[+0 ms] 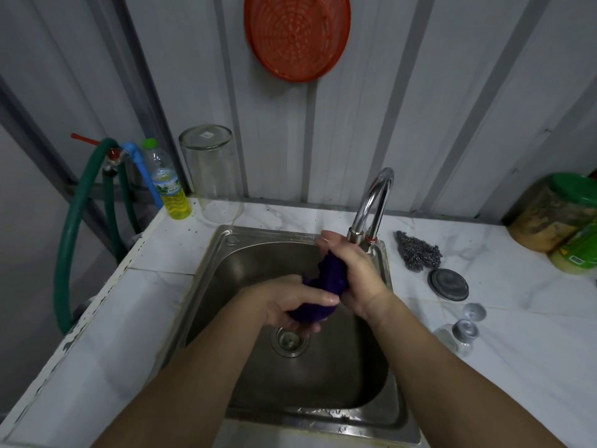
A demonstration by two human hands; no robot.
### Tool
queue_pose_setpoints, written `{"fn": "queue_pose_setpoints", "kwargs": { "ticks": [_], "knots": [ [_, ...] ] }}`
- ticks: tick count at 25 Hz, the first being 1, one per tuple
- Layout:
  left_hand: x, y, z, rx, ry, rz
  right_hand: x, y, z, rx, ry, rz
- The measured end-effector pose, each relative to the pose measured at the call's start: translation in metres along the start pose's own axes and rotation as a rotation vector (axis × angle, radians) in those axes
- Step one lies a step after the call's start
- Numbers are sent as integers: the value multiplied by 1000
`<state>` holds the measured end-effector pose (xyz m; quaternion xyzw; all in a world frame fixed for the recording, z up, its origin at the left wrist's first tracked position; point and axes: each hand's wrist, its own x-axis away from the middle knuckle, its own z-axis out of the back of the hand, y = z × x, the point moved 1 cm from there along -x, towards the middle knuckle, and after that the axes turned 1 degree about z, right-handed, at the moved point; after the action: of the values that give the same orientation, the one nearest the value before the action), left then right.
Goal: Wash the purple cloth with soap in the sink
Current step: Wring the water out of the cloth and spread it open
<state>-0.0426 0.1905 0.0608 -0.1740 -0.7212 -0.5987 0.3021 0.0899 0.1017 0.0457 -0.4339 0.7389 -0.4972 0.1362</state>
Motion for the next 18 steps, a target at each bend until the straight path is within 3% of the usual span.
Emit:
{"fn": "queue_pose_setpoints", "kwargs": {
  "ticks": [3, 5, 10, 14, 18],
  "knots": [
    [6, -7, -3, 238, -164, 43, 8, 8, 9, -326, -183, -131],
    [8, -15, -11, 338, -262, 4, 13, 22, 9, -389, -248, -186],
    [9, -23, -27, 512, -212, -35, 9, 15, 3, -348, -309, -92],
    [5, -19, -26, 350, -130, 32, 5, 6, 1, -69, -198, -89],
    [-12, -19, -35, -69, 202, 102, 3, 15, -4, 176, -38, -48]
  ]
}}
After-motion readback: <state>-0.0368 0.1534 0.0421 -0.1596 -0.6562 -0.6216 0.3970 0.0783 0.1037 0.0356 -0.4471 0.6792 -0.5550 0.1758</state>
